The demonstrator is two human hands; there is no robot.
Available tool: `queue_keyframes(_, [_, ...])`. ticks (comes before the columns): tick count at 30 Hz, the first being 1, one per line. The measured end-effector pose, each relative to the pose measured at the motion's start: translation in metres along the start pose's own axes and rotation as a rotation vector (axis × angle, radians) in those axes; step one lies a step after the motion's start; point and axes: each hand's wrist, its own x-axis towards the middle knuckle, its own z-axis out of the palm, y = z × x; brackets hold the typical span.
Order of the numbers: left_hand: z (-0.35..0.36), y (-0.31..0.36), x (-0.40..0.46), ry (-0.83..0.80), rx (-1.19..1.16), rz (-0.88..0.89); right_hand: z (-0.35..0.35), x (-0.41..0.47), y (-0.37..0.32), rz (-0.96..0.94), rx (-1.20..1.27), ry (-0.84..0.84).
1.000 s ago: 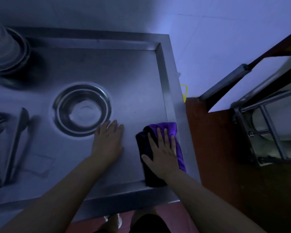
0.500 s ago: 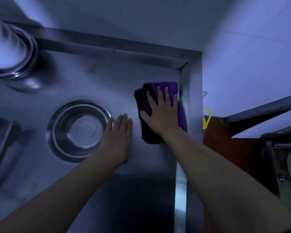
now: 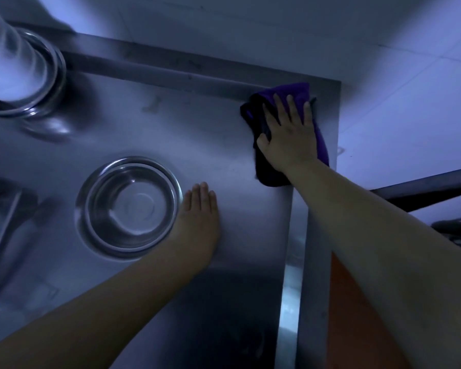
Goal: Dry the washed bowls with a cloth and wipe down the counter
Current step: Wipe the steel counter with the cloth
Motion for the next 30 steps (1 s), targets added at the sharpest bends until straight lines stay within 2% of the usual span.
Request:
queue_keyframes(3, [-0.003, 0.004, 0.001, -0.008, -0.006, -0.021, -0.005, -0.005, 0.016, 0.095, -0.029, -0.011])
queue_keyframes(11, [-0.003, 0.005, -0.005, 0.020, 0.015, -0.016, -0.008, -0.035, 0.018, 0.315, 0.077, -0.060])
queue_keyframes(20, [0.010, -0.016, -0.020, 0.059, -0.001, 0.097, -0.008, -0.157, -0.023, 0.282, 0.084, -0.058])
queue_keyframes(27, [0.043, -0.018, -0.063, 0.313, -0.007, 0.177, -0.009, -0.288, -0.068, 0.274, 0.103, -0.050])
queue_keyframes(30, [0.063, -0.021, -0.093, 0.357, -0.064, 0.205, -0.009, -0.339, -0.086, 0.267, 0.098, -0.040])
